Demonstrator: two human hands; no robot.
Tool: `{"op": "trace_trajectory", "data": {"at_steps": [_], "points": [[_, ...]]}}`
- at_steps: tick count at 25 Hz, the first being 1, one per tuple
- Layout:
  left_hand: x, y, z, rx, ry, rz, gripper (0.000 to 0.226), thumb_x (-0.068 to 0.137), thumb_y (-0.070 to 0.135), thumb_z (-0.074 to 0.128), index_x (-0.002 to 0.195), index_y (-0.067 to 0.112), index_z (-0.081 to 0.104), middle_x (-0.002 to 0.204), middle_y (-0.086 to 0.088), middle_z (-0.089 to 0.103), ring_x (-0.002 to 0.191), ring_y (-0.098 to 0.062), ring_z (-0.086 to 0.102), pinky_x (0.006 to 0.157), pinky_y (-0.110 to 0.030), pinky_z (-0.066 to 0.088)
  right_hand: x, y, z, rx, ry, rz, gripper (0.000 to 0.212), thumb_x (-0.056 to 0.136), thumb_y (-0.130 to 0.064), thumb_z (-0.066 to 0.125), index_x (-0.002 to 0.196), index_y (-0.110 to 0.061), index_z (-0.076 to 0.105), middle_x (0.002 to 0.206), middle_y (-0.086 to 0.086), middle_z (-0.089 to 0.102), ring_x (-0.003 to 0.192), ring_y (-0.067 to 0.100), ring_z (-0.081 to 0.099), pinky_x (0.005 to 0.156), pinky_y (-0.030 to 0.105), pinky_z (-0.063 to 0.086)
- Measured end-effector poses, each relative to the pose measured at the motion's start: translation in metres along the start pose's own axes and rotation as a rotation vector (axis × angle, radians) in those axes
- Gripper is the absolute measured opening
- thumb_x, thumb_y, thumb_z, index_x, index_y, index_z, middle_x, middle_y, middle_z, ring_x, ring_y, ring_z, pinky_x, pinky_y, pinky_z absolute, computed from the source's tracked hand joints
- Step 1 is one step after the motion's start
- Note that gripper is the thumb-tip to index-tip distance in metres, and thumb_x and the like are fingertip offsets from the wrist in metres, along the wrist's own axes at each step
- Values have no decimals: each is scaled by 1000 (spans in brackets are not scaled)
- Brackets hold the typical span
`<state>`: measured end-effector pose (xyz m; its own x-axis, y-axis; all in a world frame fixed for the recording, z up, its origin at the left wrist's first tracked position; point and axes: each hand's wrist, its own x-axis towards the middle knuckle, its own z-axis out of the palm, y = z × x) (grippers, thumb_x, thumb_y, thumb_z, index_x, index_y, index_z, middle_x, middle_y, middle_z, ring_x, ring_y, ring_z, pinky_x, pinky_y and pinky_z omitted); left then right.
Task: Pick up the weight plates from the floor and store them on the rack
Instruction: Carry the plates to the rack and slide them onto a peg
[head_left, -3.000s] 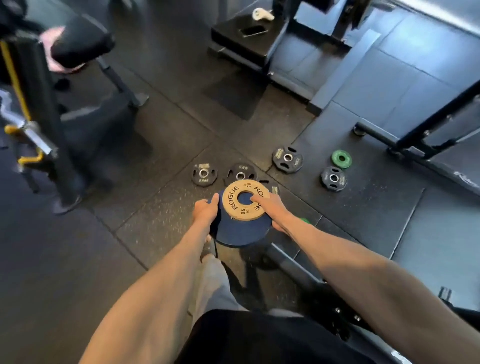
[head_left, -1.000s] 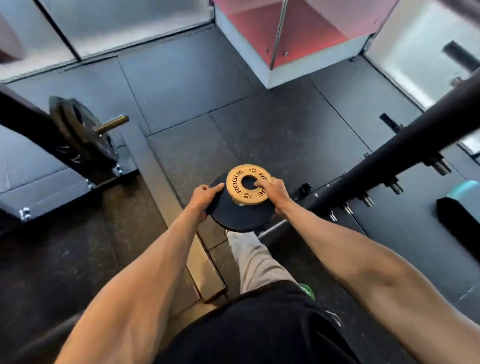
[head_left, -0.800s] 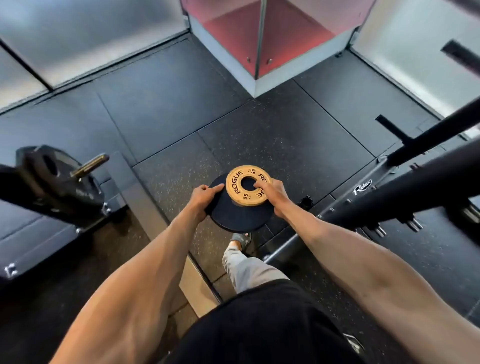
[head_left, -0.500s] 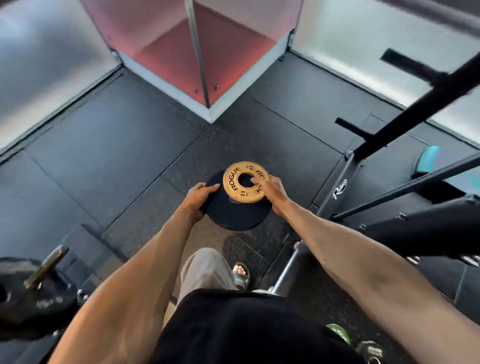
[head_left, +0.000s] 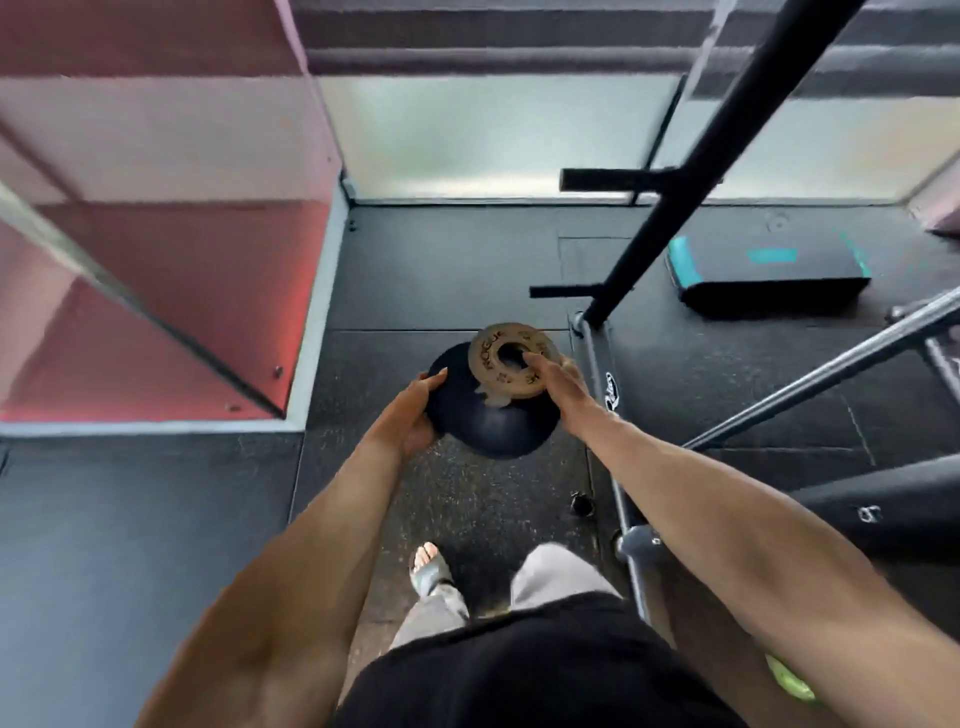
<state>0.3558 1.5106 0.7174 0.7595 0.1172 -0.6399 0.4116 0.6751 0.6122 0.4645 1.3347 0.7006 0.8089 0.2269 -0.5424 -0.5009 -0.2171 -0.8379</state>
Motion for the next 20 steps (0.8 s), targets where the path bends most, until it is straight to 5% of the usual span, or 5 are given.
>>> {"op": "trace_trajectory", "data": {"at_steps": [4,9,12,17,20], "points": [[69,83,22,46,-93,-40,31,106,15,36,131,5,53,120,-17,64,102,-30,64,76,-38,62,44,-45,21,196,176,-13,12,89,-35,70,91,-28,61,110,8,71,107,25,66,100,42,52],[187,140,43,306,86,7,36,101,16,51,131,-2,49,126,-27,60,92,-35,66,72,-51,60,133,-74,33,341,365,20,24,93,-35,65,112,-21,64,106,8,72,96,21,69,91,39,57],[248,176,65,605,193,50,33,99,23,54,122,0,58,113,-18,66,88,-27,63,58,-31,54,200,-79,31,427,418,84,33,89,-34,64,118,-19,68,101,8,76,96,26,72,91,44,57],[331,227,101,826,169,27,38,99,27,52,125,1,51,128,-20,59,112,-35,62,95,-46,53,266,-125,20,401,656,152,12,87,-21,62,96,-14,65,101,14,72,89,28,71,82,47,60],[362,245,123,978,169,58,36,101,29,48,126,3,47,128,-22,58,115,-37,59,95,-42,51,294,-134,2,211,799,186,51,75,-24,64,118,3,62,114,20,69,101,35,68,88,47,58]]}}
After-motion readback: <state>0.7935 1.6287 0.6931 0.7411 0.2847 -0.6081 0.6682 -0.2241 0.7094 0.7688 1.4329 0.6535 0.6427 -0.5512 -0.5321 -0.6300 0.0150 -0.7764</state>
